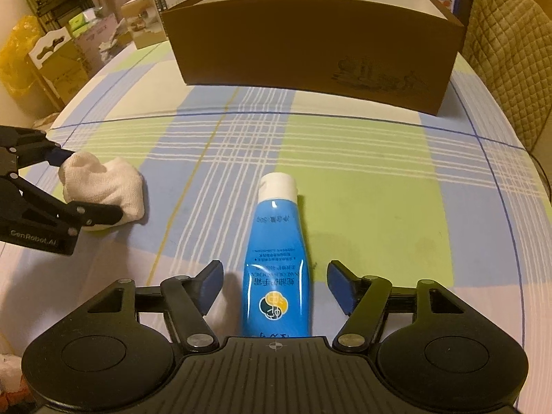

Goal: Organize objects
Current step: 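Lift the white cloth and blue tube off the table with both tools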

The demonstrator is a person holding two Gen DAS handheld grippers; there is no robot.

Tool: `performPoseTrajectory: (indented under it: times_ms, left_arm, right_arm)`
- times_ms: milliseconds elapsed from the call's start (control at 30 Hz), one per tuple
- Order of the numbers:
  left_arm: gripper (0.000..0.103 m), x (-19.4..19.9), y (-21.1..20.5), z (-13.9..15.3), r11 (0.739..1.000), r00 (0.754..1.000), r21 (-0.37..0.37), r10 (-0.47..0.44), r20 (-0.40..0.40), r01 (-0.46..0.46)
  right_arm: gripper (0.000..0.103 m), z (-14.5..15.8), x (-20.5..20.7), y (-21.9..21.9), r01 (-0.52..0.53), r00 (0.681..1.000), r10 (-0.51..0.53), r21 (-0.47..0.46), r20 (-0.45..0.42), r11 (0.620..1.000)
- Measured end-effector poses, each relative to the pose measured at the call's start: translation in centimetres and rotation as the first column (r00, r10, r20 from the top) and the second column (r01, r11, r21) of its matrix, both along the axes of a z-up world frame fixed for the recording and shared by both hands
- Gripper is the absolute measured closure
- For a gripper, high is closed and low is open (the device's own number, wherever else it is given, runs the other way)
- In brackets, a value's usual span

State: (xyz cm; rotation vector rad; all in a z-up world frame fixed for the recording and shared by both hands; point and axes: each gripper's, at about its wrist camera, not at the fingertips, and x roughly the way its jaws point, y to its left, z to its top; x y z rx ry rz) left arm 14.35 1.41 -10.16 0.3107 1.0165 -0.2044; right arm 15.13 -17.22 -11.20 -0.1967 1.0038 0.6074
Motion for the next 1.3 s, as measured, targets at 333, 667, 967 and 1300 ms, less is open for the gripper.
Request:
performPoseTrajectory:
  times_ms: [333,667,967,1300]
  left_arm:
    - [0.05,0.7,0.7,1.0,0.973,0.975,-0.065,0.218,-0.033,-0.22]
    - [0.051,0.8,0.9,1.4,0.955,0.956,-0.069,0.284,-0.067,-0.288]
    - [0.054,1.0,1.0,1.9,0.951,0.953,-0.072,0.297,-0.061,-0.301]
    - [0.055,2.3,2.6,4.2,0.931,0.936,-0.098,0.352,-0.005,-0.351]
  right_arm:
    - [0.042,-0.2,0.3,1.1,-0.001,0.999,0.003,-0.042,0.039,0.999]
    - [0.066,-0.4,-0.2,2.1,-0.088,0.993,0.094,-0.08,0.078,0.993]
    - [0.066,0.0,0.9,1.3,-0.035,0.999,0.035,-0.009,0.038,0.999]
    - [0.066,2.3,3.0,-1.1,0.076,0.995,-0.08,0.066,0.061,0.995]
